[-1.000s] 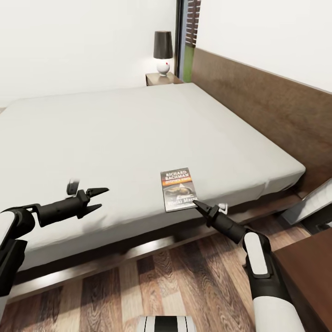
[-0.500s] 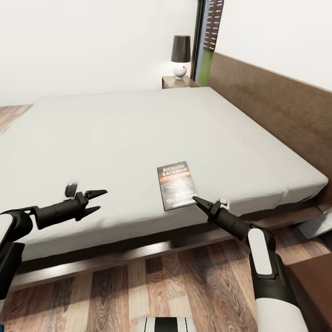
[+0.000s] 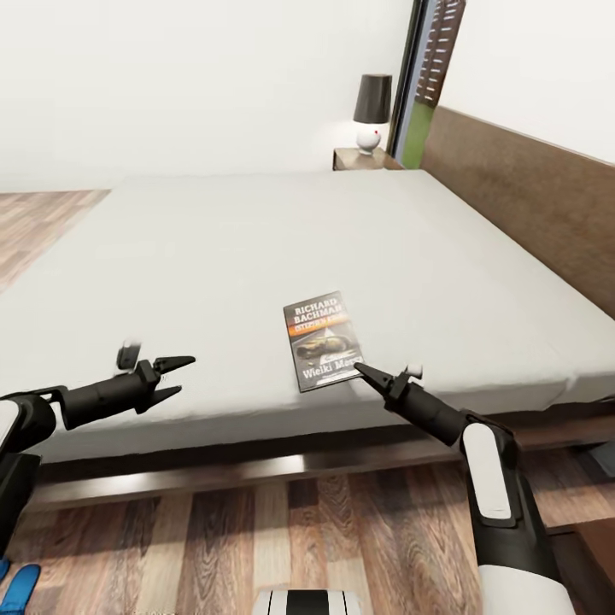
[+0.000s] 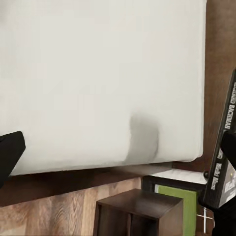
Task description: In the bedroom, move the book from the bed onto either nightstand, and place the two sandals side by side next to the bed.
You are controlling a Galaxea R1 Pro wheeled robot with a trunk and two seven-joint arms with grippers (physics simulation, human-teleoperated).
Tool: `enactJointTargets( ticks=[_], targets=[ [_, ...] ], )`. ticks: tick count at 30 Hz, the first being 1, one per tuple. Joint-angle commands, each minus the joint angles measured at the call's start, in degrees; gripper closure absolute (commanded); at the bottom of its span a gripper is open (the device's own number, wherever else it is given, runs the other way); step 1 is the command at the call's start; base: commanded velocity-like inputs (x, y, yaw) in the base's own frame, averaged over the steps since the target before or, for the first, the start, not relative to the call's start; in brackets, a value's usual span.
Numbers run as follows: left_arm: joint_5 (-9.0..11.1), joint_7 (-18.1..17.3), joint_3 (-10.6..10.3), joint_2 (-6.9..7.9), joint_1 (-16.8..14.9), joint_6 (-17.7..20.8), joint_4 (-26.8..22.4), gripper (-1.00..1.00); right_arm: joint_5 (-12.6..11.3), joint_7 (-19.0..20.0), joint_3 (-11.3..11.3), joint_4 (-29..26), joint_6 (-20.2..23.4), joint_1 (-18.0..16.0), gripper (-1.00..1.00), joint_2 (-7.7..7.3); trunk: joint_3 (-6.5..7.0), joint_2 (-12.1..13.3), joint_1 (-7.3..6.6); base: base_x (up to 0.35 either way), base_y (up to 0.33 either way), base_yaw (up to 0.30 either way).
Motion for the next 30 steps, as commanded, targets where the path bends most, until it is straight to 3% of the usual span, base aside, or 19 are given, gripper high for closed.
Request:
enactJointTargets(
  ticks=[1, 7, 11, 18, 30],
  targets=[
    [0.6, 0.6, 0.0, 0.22, 0.1, 0.2, 0.0, -1.00, 0.0, 0.5, 0.2, -0.4, 0.4, 0.1, 1.00, 0.06, 0.02, 0.0, -0.01, 0.000, 0.000, 0.225],
    [0.5, 0.5, 0.2, 1.72, 1.2, 0.2, -0.1, -1.00, 0.0, 0.5, 2.5, -2.0, 0.4, 0.5, 1.00, -0.01, 0.38, 0.0, -0.01, 0.000, 0.000, 0.225],
    [0.6, 0.4, 2.7, 2.49, 2.4, 0.2, -0.2, -1.00, 0.0, 0.5, 3.3, -3.4, 0.4, 0.6, 1.00, -0.15, 0.63, 0.0, -0.01, 0.000, 0.000, 0.225],
    [0.6, 0.3, 5.5, 2.84, 4.3, 0.2, -0.3, -1.00, 0.1, 0.5, 4.7, -5.9, 0.4, 1.7, 1.00, -0.21, 1.06, 0.0, -0.01, 0.000, 0.000, 0.225],
    [0.6, 0.0, 7.1, 2.88, 6.5, 0.2, -0.9, -1.00, 0.2, 0.5, 7.0, -7.8, 0.4, 2.6, 1.00, -0.22, 1.81, 0.0, -0.01, 0.000, 0.000, 0.225]
  ],
)
